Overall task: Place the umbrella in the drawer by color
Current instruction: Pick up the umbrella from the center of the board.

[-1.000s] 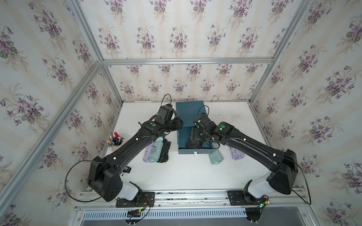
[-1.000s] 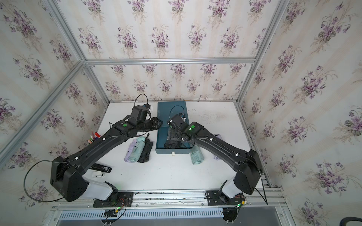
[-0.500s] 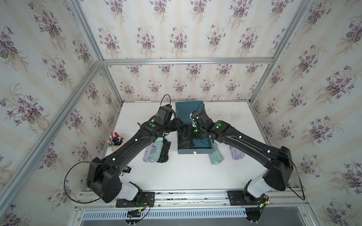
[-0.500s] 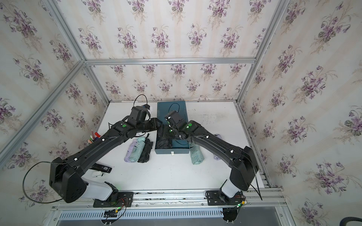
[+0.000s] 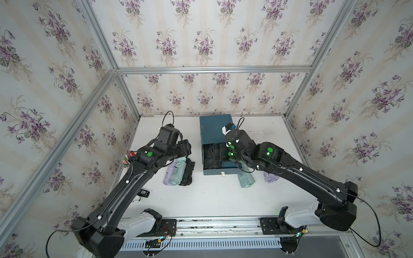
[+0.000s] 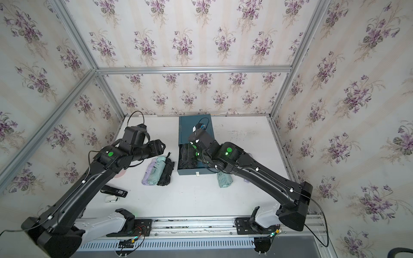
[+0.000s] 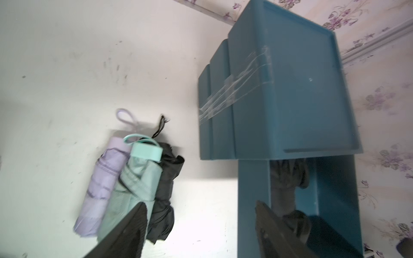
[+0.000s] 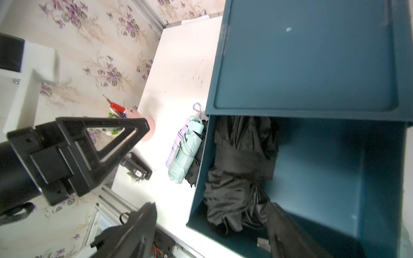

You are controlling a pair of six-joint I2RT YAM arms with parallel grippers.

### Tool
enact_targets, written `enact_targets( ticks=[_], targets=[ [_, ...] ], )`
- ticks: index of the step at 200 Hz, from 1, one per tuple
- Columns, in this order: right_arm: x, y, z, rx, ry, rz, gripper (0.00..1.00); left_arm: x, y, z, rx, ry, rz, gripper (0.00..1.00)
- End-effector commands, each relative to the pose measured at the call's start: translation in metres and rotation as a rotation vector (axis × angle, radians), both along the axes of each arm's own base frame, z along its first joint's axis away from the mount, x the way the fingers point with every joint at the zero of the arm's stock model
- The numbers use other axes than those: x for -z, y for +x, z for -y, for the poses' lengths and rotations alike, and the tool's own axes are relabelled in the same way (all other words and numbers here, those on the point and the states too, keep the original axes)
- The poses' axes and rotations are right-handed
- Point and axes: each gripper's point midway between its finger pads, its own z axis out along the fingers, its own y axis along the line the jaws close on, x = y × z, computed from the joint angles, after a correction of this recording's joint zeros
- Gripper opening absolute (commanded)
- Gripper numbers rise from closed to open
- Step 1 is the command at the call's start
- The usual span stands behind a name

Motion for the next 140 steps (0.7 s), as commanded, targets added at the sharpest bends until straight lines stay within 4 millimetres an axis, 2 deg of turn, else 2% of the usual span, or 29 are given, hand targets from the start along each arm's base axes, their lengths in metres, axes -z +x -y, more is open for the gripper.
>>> enact_targets(
  ticks=[1, 14, 31, 46, 59, 73, 89, 123, 140],
  targets=[
    [0.013, -0.005, 0.014, 0.049, -0.081, 0.014, 0.76, 0.021, -0.028, -0.024, -0.027, 0.068, -0.039, 0.76],
    [0.015, -0.015, 0.012, 0.034, -0.072, 0.021, 0.73, 0.037, -0.044, -0.025, -0.001, 0.058, -0.072, 0.73],
    [0.014, -0.033, 0.007, -0.006, -0.027, 0.038, 0.69, 0.078, -0.064, -0.023, 0.020, 0.043, -0.151, 0.64],
    [0.015, -0.046, 0.009, -0.022, 0.003, 0.046, 0.67, 0.112, -0.077, -0.018, 0.042, 0.024, -0.215, 0.50],
    [0.017, -0.055, 0.013, -0.028, 0.020, 0.047, 0.66, 0.129, -0.083, -0.004, 0.085, -0.025, -0.239, 0.41],
    [0.020, -0.062, 0.018, -0.028, 0.042, 0.041, 0.65, 0.135, -0.081, 0.012, 0.129, -0.056, -0.223, 0.35],
    [0.023, -0.068, 0.022, -0.032, 0.069, 0.030, 0.65, 0.135, -0.076, 0.017, 0.137, -0.012, -0.205, 0.34],
    [0.030, -0.073, 0.031, -0.022, 0.089, 0.012, 0.65, 0.140, -0.059, 0.026, 0.149, 0.038, -0.214, 0.48],
    [0.032, -0.074, 0.033, -0.017, 0.096, 0.008, 0.65, 0.147, -0.048, 0.021, 0.114, 0.109, -0.236, 0.49]
  ],
)
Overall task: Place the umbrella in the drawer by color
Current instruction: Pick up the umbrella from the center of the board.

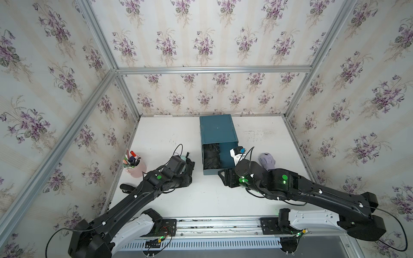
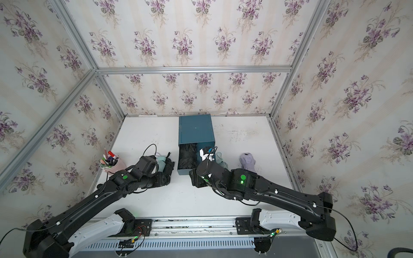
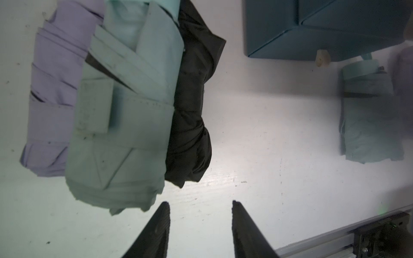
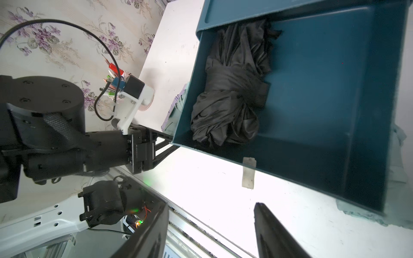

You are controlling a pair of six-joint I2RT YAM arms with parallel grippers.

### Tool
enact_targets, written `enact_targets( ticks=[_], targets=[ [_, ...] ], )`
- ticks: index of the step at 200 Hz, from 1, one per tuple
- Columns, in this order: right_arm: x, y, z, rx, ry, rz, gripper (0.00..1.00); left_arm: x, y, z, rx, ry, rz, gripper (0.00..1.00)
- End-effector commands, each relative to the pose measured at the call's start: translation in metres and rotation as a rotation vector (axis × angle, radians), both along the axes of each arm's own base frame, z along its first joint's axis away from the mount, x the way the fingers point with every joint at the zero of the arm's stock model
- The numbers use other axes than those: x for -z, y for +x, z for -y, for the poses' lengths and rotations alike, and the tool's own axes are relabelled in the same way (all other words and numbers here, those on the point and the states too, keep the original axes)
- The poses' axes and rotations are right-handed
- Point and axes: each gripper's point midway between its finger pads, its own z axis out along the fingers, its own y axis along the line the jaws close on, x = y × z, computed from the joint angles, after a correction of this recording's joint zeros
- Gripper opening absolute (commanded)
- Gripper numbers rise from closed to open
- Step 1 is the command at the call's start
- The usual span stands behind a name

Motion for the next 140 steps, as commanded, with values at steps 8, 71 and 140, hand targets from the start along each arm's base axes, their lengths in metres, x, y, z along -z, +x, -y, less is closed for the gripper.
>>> enact_targets(
  ticks=[8, 71, 140],
  targets=[
    [-0.004, 0.000, -0.002, 0.018, 0.047, -0.004, 0.65, 0.004, 0.027, -0.008, -0.055, 0.118, 0.030, 0.49],
    [-0.013, -0.003, -0.005, 0.002, 0.074, 0.007, 0.65, 0.068, 0.045, -0.013, -0.052, 0.335, -0.140, 0.51],
    [-0.016, -0.002, -0.009, -0.007, 0.078, 0.015, 0.65, 0.091, 0.034, -0.030, -0.075, 0.419, -0.203, 0.40]
  ],
)
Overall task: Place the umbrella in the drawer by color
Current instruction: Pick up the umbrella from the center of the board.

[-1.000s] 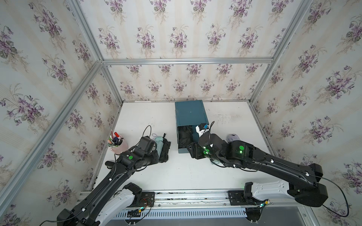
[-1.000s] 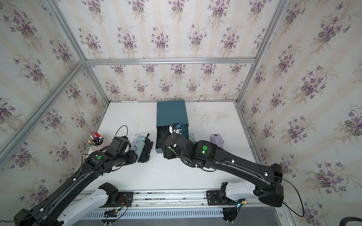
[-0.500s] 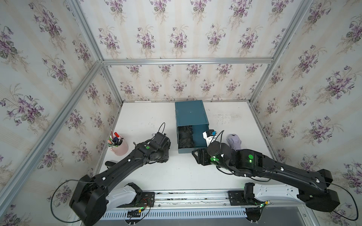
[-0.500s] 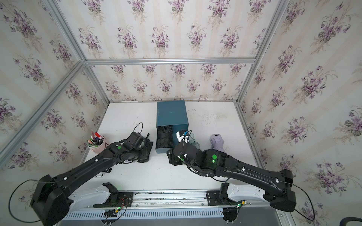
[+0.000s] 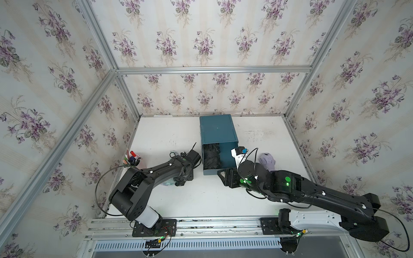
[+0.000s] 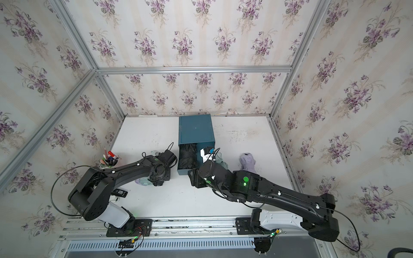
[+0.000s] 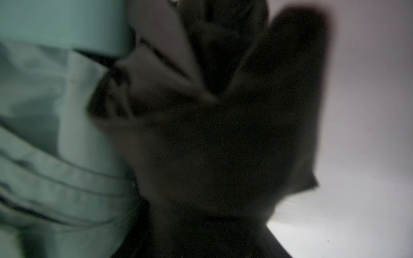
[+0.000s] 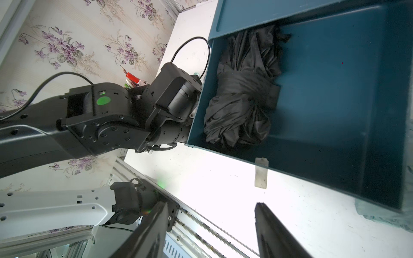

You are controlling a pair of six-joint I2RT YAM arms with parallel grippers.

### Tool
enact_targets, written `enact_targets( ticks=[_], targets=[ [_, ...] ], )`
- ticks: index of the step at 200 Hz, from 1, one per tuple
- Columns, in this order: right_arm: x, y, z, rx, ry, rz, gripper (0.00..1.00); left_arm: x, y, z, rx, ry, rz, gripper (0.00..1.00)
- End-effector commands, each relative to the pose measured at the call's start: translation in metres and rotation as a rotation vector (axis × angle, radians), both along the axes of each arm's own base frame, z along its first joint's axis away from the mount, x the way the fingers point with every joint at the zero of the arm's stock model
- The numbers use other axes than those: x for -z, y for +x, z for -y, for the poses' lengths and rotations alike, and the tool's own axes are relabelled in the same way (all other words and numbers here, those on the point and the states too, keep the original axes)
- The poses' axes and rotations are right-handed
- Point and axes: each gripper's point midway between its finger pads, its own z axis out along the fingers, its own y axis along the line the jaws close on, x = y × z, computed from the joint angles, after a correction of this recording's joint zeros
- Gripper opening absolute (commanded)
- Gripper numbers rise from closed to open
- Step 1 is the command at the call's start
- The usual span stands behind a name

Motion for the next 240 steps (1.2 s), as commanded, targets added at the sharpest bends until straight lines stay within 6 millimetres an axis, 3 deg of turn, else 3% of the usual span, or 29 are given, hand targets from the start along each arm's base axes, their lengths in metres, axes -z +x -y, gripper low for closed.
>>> enact_targets(
  ticks=[1, 16, 41, 87, 114, 134, 152, 170, 211, 240],
  targets=[
    [-0.006, 0.000, -0.003, -0.007, 0.014, 0.012, 0.65, 0.008, -0.012, 0.005, -0.008, -0.047, -0.049, 0.39],
    [-0.009, 0.000, -0.003, -0.009, 0.020, 0.017, 0.65, 0.001, -0.012, 0.007, -0.015, -0.078, -0.031, 0.25],
    [-0.014, 0.001, -0.004, -0.011, 0.028, 0.025, 0.65, -0.027, -0.014, 0.013, -0.019, -0.156, 0.017, 0.16],
    [-0.042, 0.001, -0.027, -0.076, 0.074, 0.054, 0.66, -0.140, -0.023, 0.009, -0.065, -0.408, 0.275, 0.14],
    [-0.069, -0.005, -0.055, -0.185, 0.160, 0.074, 0.74, -0.204, -0.032, 0.022, -0.098, -0.824, 0.479, 0.16],
    [-0.092, -0.011, -0.075, -0.301, 0.277, 0.077, 0.82, -0.257, -0.043, 0.049, -0.021, -1.214, 0.595, 0.16],
    [-0.108, -0.013, -0.083, -0.380, 0.380, 0.073, 0.87, -0.298, -0.055, 0.068, 0.066, -1.507, 0.633, 0.18],
    [-0.117, -0.008, -0.085, -0.415, 0.439, 0.063, 0.89, -0.332, -0.064, 0.072, 0.114, -1.706, 0.671, 0.16],
    [-0.110, -0.001, -0.089, -0.413, 0.452, 0.052, 0.90, -0.373, -0.089, 0.067, 0.237, -1.864, 0.753, 0.13],
    [-0.111, -0.003, -0.092, -0.446, 0.503, 0.031, 0.90, -0.379, -0.095, 0.071, 0.286, -1.895, 0.739, 0.09]
  ],
)
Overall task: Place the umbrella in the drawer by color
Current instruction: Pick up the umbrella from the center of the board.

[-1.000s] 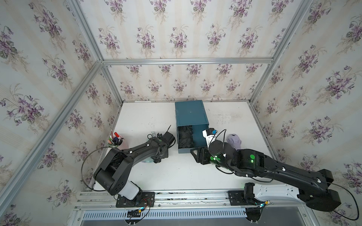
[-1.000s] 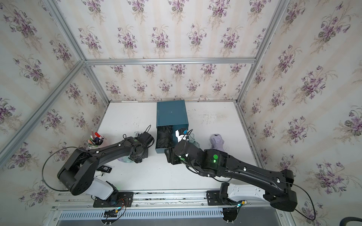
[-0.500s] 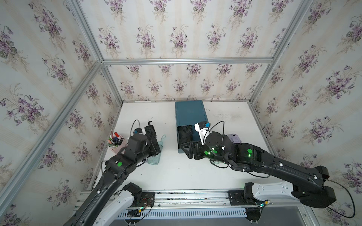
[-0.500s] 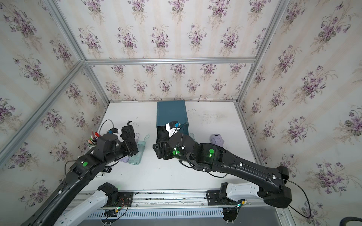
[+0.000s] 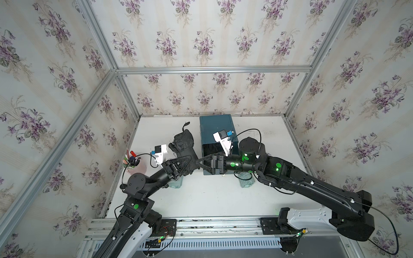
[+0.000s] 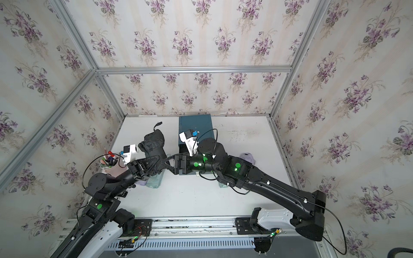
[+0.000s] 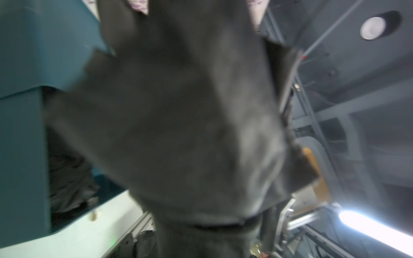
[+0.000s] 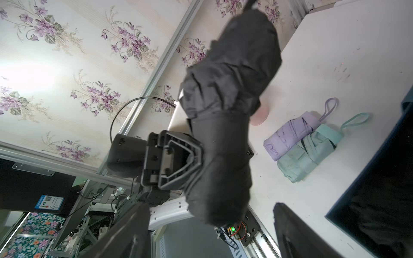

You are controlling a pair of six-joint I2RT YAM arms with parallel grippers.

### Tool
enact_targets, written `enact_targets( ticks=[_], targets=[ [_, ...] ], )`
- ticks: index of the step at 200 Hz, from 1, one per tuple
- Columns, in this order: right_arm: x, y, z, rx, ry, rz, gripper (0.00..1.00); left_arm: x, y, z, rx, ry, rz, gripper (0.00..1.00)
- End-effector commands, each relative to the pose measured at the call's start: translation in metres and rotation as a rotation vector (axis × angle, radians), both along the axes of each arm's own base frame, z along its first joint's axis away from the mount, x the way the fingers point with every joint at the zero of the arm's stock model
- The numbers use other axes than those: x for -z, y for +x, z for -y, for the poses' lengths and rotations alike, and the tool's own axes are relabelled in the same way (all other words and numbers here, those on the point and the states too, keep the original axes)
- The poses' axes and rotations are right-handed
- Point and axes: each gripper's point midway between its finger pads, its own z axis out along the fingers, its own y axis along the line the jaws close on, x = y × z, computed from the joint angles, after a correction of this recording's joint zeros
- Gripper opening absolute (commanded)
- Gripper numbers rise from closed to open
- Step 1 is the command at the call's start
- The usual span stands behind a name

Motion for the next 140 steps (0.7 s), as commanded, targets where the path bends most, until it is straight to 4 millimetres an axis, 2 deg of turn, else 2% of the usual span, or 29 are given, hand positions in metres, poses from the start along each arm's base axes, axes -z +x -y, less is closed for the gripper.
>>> enact_targets(
  ticks=[1, 57, 79, 108, 115, 128, 140],
  targets=[
    [-0.016, -0.007, -0.007, -0.064, 0.089, -0.002, 0.89, -0.034, -0.019, 0.000, 0.066, -0.085, 0.126, 0.09],
    [-0.019, -0.018, -0.017, -0.140, 0.145, -0.029, 0.76, -0.029, -0.021, 0.008, 0.087, -0.053, 0.126, 0.08],
    [-0.020, -0.019, -0.016, -0.144, 0.152, -0.027, 0.67, -0.026, -0.021, 0.010, 0.089, -0.042, 0.128, 0.09],
    [-0.026, -0.021, -0.013, -0.142, 0.175, -0.018, 0.39, -0.007, -0.015, 0.015, 0.079, 0.032, 0.084, 0.16],
    [-0.027, -0.021, -0.012, -0.143, 0.177, -0.016, 0.33, -0.002, -0.014, 0.016, 0.074, 0.059, 0.075, 0.21],
    [-0.027, -0.021, -0.009, -0.135, 0.174, -0.012, 0.20, 0.011, -0.012, 0.017, 0.060, 0.125, 0.048, 0.38],
    [-0.028, -0.020, -0.005, -0.115, 0.167, -0.010, 0.09, 0.018, -0.010, 0.015, 0.038, 0.183, 0.034, 0.63]
  ],
)
